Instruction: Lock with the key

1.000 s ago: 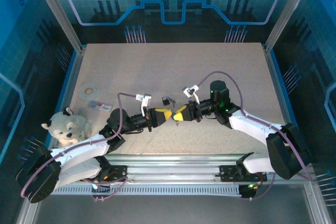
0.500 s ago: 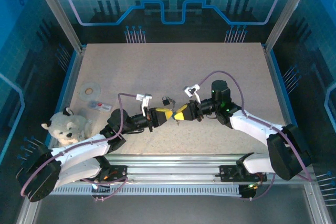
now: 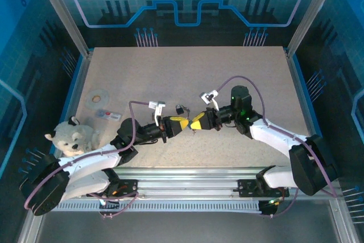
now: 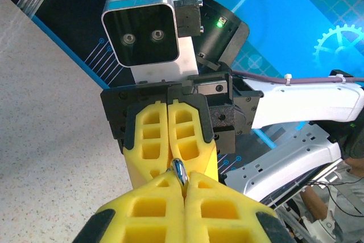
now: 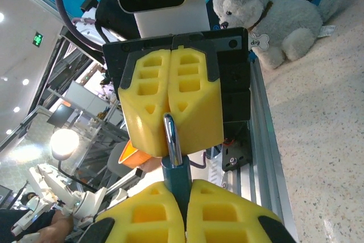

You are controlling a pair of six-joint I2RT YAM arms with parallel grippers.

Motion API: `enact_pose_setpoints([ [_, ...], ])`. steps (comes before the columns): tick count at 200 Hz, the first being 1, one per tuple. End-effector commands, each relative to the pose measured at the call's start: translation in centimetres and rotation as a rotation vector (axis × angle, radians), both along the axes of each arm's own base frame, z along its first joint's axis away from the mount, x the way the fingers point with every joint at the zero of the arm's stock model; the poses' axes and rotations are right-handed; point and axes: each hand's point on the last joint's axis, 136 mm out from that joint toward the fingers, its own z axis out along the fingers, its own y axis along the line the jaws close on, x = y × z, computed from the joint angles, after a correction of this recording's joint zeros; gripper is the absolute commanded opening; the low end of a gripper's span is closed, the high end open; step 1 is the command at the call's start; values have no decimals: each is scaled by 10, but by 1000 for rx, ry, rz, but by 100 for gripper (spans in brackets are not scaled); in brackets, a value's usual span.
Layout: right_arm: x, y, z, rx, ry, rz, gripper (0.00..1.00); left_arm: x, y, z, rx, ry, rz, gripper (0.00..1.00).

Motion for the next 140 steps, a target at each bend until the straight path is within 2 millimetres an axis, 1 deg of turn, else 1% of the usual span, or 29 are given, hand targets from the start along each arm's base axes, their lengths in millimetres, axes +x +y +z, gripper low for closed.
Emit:
enact_pose_setpoints([
  [1, 69, 4, 44, 60, -147, -309, 0, -88, -30, -15, 68, -10, -442, 0],
  [62, 76, 1, 59, 78, -162, -327, 0, -90, -33, -22, 78, 2, -451, 0],
  [104, 81, 2, 70, 84, -175, -333, 0, -96, -39, -29, 94, 12, -486, 0],
  [125, 82, 2, 70, 82, -172, -334, 0, -96, -40, -30, 94, 18, -493, 0],
  [140, 80, 2, 67, 83, -163, -323, 0, -95, -40, -27, 92, 9, -484, 0],
])
